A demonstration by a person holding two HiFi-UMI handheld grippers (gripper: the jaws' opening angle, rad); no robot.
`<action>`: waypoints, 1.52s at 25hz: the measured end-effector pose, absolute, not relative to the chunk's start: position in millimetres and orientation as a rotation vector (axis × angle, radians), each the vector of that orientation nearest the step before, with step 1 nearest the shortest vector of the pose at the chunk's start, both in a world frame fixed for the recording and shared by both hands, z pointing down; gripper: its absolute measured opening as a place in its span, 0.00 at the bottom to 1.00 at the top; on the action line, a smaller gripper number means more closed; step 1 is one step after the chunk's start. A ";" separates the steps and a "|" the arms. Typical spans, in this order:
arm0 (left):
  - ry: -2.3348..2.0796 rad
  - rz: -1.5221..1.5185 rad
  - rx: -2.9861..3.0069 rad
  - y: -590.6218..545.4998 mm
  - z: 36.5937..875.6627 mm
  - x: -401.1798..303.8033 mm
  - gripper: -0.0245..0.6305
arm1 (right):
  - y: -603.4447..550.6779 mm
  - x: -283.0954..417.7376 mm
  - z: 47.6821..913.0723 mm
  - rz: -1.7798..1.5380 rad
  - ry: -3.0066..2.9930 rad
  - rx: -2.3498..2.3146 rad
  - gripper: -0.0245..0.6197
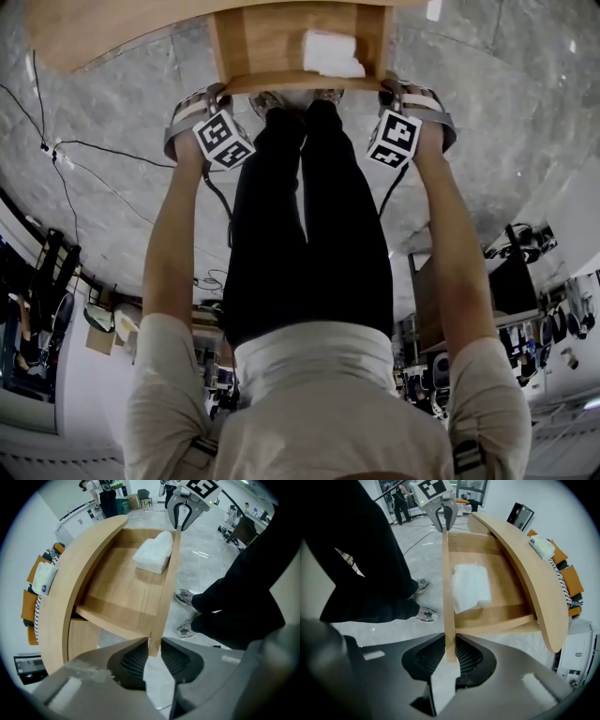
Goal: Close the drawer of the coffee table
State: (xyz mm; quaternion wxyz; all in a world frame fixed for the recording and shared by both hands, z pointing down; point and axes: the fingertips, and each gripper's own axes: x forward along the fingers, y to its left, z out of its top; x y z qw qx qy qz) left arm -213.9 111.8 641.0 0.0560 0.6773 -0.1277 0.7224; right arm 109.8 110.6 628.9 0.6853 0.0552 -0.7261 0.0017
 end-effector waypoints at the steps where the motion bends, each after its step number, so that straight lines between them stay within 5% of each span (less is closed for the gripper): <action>1: -0.393 2.188 2.057 109.9 641.3 -213.0 0.21 | 106.2 110.5 629.7 0.002 -1.628 0.121 0.15; 38: -0.334 2.151 2.078 88.9 634.6 -204.7 0.21 | 88.9 117.2 623.1 0.049 -1.583 0.178 0.16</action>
